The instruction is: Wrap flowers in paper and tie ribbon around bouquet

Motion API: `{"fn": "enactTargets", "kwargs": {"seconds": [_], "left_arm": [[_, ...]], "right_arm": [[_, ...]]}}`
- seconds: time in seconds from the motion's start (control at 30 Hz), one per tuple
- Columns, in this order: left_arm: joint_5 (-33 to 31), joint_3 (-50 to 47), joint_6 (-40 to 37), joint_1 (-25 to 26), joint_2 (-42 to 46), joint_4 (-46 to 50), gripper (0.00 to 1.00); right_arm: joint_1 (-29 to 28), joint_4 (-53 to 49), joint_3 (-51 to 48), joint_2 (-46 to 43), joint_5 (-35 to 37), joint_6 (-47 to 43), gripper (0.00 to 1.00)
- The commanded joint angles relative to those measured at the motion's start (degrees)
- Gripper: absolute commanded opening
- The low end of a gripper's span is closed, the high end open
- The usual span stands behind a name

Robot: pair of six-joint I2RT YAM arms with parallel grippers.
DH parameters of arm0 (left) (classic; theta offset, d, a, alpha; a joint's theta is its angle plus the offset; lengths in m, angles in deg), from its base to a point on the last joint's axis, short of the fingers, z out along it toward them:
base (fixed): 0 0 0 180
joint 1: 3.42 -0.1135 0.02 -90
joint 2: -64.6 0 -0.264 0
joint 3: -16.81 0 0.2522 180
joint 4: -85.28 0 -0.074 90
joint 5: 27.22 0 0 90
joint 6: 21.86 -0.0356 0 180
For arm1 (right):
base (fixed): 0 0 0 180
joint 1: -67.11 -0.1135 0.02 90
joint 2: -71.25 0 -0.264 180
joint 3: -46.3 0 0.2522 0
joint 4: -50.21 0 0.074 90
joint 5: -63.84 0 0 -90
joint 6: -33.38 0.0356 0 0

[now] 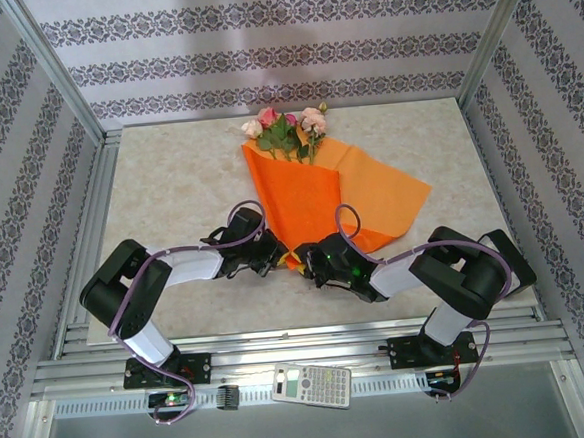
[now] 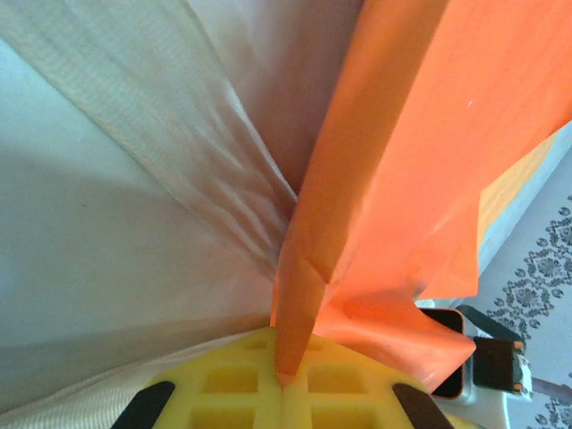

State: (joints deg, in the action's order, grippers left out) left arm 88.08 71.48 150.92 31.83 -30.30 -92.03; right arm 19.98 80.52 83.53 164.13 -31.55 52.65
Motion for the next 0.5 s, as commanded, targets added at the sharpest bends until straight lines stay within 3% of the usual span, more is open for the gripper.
{"fn": "enactTargets", "kwargs": {"seconds": [0.0, 0.1, 0.23, 0.4, 0.47], "left_arm": [[-1.27, -0.88, -0.1, -0.06, 0.76, -2.63, 0.0], [0.04, -0.93, 0.51, -0.43, 0.0, -4.6, 0.0], [0.5, -1.06, 0.56, -0.53, 0.06, -5.3, 0.0], [1.31, -0.93, 0.17, -0.88, 0.62, -4.83, 0.01], [1.59, -0.88, -0.19, -1.03, 1.09, -4.16, 0.08]], "right_arm": [[-0.7, -2.81, -0.98, -2.6, 1.24, -0.55, 0.45], [-0.55, -3.29, -2.34, -3.38, 2.29, -0.55, 0.52], [-0.34, -2.08, -2.8, -3.13, 3.17, -0.62, 0.54], [1.02, 0.54, -3.42, -1.14, 4.33, -0.58, 0.41], [1.35, 1.91, -3.06, 0.21, 4.25, -0.72, 0.29]]}}
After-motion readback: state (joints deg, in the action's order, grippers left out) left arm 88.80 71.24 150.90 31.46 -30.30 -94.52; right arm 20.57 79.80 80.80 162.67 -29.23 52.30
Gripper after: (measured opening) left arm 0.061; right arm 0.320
